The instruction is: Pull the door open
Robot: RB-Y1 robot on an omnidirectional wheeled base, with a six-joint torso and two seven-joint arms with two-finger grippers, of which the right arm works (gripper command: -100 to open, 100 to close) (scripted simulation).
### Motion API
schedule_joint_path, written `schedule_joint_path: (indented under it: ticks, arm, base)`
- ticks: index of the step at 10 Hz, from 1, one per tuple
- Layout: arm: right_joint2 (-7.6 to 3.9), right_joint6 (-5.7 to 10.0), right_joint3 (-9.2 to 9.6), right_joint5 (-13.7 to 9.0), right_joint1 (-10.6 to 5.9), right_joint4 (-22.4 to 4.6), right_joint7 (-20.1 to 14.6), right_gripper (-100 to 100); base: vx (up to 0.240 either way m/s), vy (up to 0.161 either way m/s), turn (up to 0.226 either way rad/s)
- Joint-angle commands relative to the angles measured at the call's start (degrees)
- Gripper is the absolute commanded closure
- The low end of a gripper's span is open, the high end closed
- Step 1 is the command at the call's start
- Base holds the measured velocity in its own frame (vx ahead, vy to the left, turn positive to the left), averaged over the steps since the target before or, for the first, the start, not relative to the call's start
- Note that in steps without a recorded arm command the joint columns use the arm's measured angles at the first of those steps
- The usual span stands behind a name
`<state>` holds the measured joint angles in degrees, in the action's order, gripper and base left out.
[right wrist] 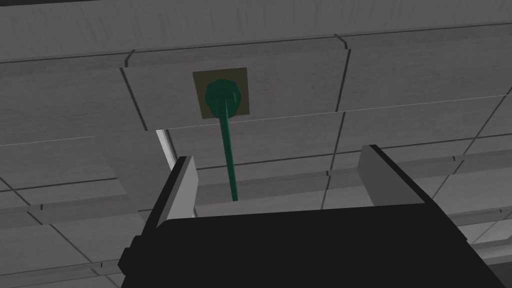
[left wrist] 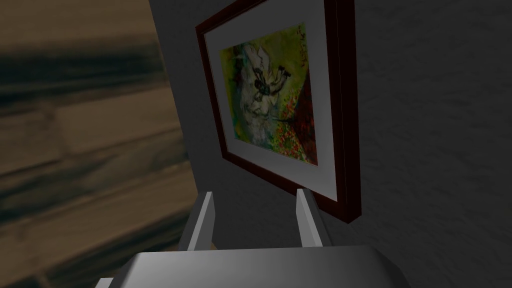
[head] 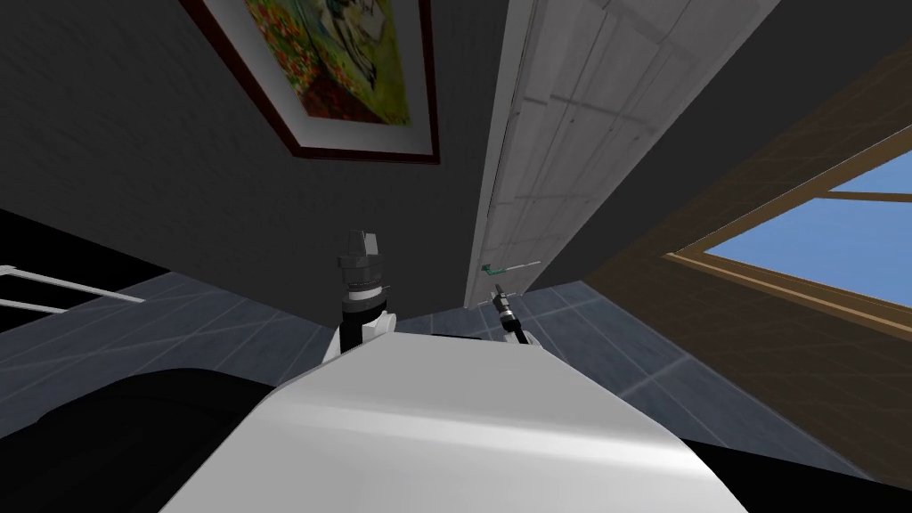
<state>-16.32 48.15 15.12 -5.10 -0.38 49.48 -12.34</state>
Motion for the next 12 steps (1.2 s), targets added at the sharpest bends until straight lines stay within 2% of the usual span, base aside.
schedule_joint_path:
  ticks: [1, 7, 8, 12]
  arm:
    - [-0.44, 0.41, 0.38, -0.24, -0.58, -1.88, -0.49, -100]
    - [-1.54, 2.08, 1.55, -0.95, -2.88, -8.63, -1.85, -100]
    - [-1.43, 1.79, 1.42, -0.87, -2.39, -7.53, -1.62, -100]
    - [-1.48, 1.84, 1.37, -0.89, -2.43, -7.69, -1.68, -100]
  base:
    - [0.079, -0.089, 0.080]
    - [0.078, -0.095, 0.080]
    - [0.039, -0.049, 0.021]
    - [-0.155, -0.014, 0.015]
